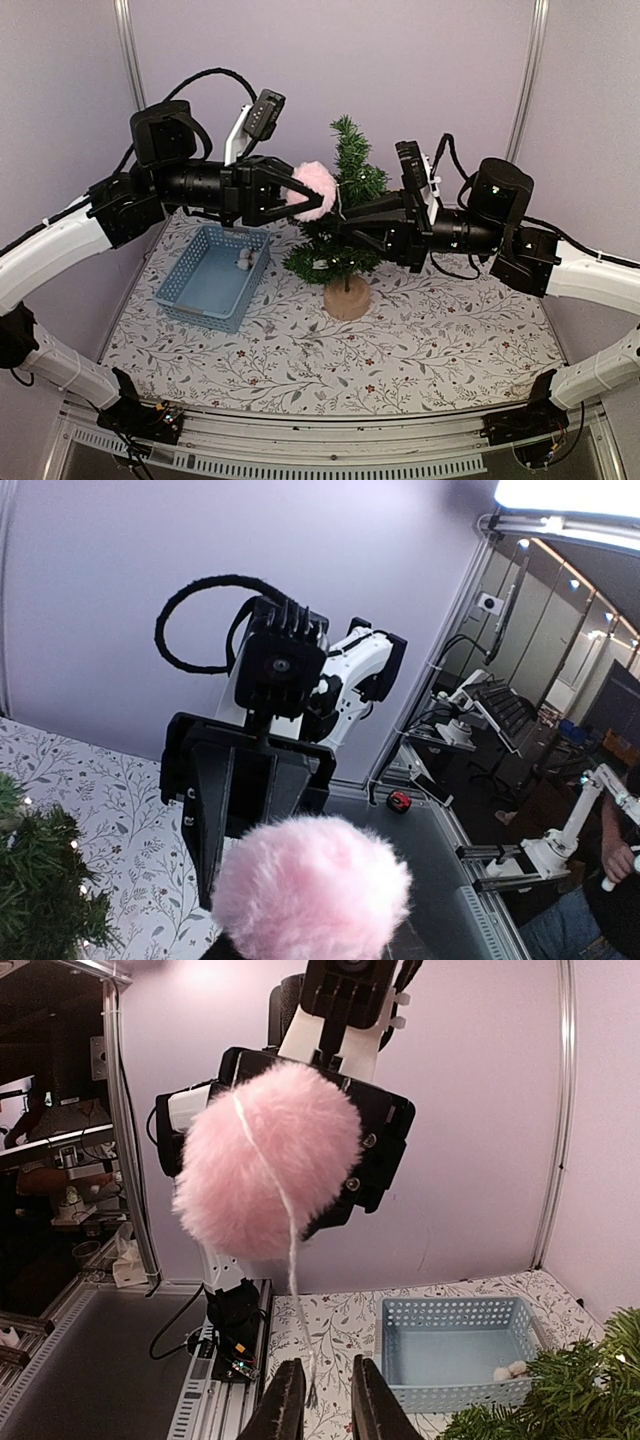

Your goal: Decorate the small christmas tree

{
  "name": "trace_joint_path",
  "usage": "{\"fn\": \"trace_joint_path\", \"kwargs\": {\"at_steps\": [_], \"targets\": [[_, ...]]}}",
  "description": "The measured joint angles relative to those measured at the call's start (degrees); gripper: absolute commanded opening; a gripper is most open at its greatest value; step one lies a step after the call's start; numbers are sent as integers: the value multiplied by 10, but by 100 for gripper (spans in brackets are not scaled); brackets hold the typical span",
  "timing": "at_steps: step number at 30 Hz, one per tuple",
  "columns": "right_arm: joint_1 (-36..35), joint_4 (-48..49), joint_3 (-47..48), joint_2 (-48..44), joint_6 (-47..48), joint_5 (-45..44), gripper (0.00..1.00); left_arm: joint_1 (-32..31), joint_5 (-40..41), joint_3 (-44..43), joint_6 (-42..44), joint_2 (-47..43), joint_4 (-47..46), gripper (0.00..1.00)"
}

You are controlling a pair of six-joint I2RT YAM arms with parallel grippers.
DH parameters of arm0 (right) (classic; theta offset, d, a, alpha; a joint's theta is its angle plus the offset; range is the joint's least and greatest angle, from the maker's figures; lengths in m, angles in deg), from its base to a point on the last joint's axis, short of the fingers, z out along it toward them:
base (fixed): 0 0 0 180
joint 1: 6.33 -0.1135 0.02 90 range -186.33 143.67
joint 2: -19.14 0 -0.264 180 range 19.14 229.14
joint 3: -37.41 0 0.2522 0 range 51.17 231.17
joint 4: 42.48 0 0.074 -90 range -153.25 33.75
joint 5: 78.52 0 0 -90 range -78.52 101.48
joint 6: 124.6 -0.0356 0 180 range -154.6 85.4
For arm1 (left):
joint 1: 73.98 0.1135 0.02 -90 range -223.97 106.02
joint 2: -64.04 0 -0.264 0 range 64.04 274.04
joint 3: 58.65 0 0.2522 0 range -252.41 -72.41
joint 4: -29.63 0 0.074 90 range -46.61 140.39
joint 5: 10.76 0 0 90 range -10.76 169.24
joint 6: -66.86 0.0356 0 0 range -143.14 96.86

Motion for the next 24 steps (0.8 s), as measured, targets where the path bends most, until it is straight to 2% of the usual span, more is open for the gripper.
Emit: {"fn": "trace_joint_path", "kwargs": {"at_steps": [5,12,17,20,24], "targets": [[0,2,-8,-8,-3,-2,22,4,0,7,0,-6,0,0],[0,2,-12,-10,-5,-2,19,6,0,7,0,-8,-1,0],[0,2,-13,-10,-7,-2,13,8,0,7,0,-8,-2,0],[0,2,-13,-10,-9,-2,1,9,0,9,0,-9,-4,0],[-1,2,-13,-10,-14,-9,0,14,5,18,0,-12,-4,0]]}}
